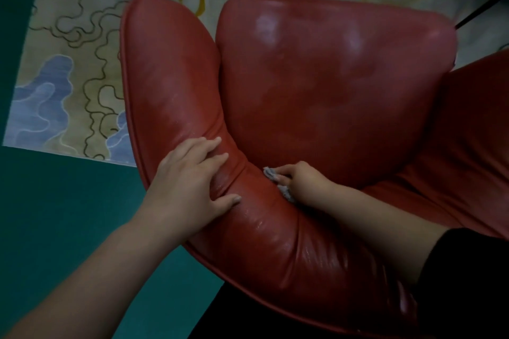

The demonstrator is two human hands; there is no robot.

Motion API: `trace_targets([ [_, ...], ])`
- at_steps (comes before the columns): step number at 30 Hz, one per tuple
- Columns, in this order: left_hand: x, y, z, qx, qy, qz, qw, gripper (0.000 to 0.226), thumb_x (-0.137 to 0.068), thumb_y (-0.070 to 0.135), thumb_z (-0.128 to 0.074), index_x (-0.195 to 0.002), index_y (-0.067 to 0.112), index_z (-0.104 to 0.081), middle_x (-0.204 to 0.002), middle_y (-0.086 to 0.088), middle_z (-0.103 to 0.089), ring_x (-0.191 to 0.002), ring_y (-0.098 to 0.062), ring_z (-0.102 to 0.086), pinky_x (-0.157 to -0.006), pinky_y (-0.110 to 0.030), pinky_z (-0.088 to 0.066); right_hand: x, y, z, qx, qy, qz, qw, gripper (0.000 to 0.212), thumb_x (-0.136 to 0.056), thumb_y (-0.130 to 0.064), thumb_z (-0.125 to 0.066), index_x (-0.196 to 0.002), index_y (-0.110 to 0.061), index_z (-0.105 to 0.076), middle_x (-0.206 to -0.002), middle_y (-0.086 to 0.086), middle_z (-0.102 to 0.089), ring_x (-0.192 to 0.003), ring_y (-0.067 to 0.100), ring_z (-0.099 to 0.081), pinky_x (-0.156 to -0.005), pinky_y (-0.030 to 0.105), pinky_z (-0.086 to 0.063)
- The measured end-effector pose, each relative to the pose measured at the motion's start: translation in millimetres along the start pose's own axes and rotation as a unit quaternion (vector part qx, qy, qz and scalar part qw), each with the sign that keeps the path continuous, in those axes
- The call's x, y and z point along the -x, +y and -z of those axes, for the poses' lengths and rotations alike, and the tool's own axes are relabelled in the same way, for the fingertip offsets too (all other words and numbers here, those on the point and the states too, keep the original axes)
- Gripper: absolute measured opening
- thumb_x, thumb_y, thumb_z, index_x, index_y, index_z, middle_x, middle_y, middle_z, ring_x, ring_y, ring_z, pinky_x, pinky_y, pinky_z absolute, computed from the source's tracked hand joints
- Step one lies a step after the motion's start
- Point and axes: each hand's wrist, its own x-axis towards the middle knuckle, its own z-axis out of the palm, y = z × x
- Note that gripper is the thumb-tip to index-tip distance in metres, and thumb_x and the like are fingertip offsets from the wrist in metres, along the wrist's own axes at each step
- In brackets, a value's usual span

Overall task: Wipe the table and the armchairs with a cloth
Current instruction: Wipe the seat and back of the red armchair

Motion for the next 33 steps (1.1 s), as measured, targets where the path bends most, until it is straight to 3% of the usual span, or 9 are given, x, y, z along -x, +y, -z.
trace_targets([
  [2, 3.8, -5.1, 3.2, -0.002, 0.023, 0.002, 1.0, 0.072, -0.065, 0.054, -0.075, -0.127, 0.019, -0.061, -0.141, 0.002, -0.047, -0.132, -0.021, -0.036, -0.108, -0.044, -0.031, 2.4, -4.5, 1.7, -0.06, 0.039, 0.008, 0.997, 0.03, -0.098, -0.026, -0.049, -0.122, -0.014, -0.062, -0.1, 0.013, -0.071, -0.099, 0.022, -0.063, -0.072, 0.013, -0.044],
  [4, 7.6, -10.6, 4.8, -0.002, 0.046, 0.006, 0.999, 0.068, -0.064, 0.049, -0.078, -0.123, 0.017, -0.064, -0.136, 0.0, -0.051, -0.128, -0.024, -0.041, -0.106, -0.045, -0.034, 8.7, -12.3, -4.3, -0.125, 0.067, 0.039, 0.989, 0.03, -0.096, -0.028, -0.051, -0.12, -0.015, -0.063, -0.081, 0.007, -0.071, -0.077, 0.017, -0.067, -0.062, 0.012, -0.045],
  [7, 12.9, -16.7, 3.2, 0.009, 0.063, 0.004, 0.998, 0.068, -0.065, 0.046, -0.079, -0.124, 0.016, -0.063, -0.134, 0.0, -0.053, -0.125, -0.023, -0.042, -0.106, -0.04, -0.032, 9.0, -12.4, -15.7, -0.085, 0.061, 0.084, 0.991, 0.03, -0.092, -0.031, -0.056, -0.119, -0.022, -0.065, -0.098, 0.002, -0.068, -0.085, 0.004, -0.064, -0.079, 0.012, -0.046],
  [9, 15.0, -17.4, 2.0, 0.019, 0.062, 0.005, 0.998, 0.069, -0.066, 0.046, -0.079, -0.126, 0.017, -0.062, -0.135, 0.0, -0.051, -0.126, -0.022, -0.041, -0.106, -0.04, -0.032, 3.1, -4.1, -13.6, -0.09, 0.047, 0.068, 0.993, 0.028, -0.092, -0.028, -0.059, -0.119, -0.02, -0.066, -0.107, -0.001, -0.07, -0.088, -0.003, -0.062, -0.073, 0.002, -0.041],
  [12, 14.5, -15.9, 2.0, 0.016, 0.062, 0.009, 0.998, 0.07, -0.067, 0.047, -0.077, -0.128, 0.018, -0.06, -0.137, 0.001, -0.049, -0.128, -0.022, -0.039, -0.107, -0.041, -0.033, -4.7, 8.7, -7.8, -0.087, 0.033, -0.013, 0.996, 0.031, -0.093, -0.028, -0.058, -0.121, -0.015, -0.063, -0.115, 0.005, -0.067, -0.101, 0.011, -0.062, -0.071, 0.006, -0.041],
  [21, 18.9, -7.4, 11.9, 0.037, 0.103, 0.026, 0.994, 0.048, -0.08, 0.031, -0.07, -0.125, 0.017, -0.061, -0.135, -0.002, -0.051, -0.126, -0.025, -0.04, -0.106, -0.036, -0.029, 17.1, -26.0, 13.1, -0.036, 0.169, 0.057, 0.983, 0.03, -0.093, -0.028, -0.057, -0.119, -0.016, -0.064, -0.074, -0.008, -0.063, -0.06, -0.003, -0.055, -0.059, 0.013, -0.039],
  [23, 21.5, -6.8, 15.1, 0.046, 0.127, 0.043, 0.99, 0.045, -0.08, 0.028, -0.069, -0.123, 0.017, -0.062, -0.134, -0.003, -0.052, -0.124, -0.026, -0.042, -0.103, -0.037, -0.031, 25.9, -37.6, 22.3, -0.016, 0.18, 0.069, 0.981, 0.029, -0.093, -0.032, -0.056, -0.119, -0.021, -0.063, -0.077, -0.011, -0.064, -0.064, -0.004, -0.057, -0.06, 0.011, -0.04],
  [27, 29.2, -7.6, 22.1, 0.023, 0.143, 0.055, 0.988, 0.047, -0.082, 0.032, -0.066, -0.127, 0.019, -0.059, -0.134, -0.001, -0.051, -0.124, -0.023, -0.041, -0.101, -0.038, -0.032, 42.1, -57.7, 36.4, 0.03, 0.202, 0.064, 0.977, 0.029, -0.09, -0.044, -0.053, -0.113, -0.031, -0.065, -0.079, -0.007, -0.069, -0.075, 0.01, -0.063, -0.074, 0.027, -0.049],
  [33, 49.0, -17.5, 33.3, -0.026, 0.133, 0.084, 0.987, 0.058, -0.087, 0.046, -0.053, -0.141, 0.026, -0.041, -0.143, 0.005, -0.041, -0.132, -0.016, -0.032, -0.105, -0.036, -0.026, 62.8, -99.3, 39.1, 0.087, 0.243, 0.096, 0.961, 0.031, -0.083, -0.048, -0.06, -0.109, -0.033, -0.065, -0.086, -0.004, -0.068, -0.08, 0.013, -0.064, -0.071, 0.026, -0.048],
])
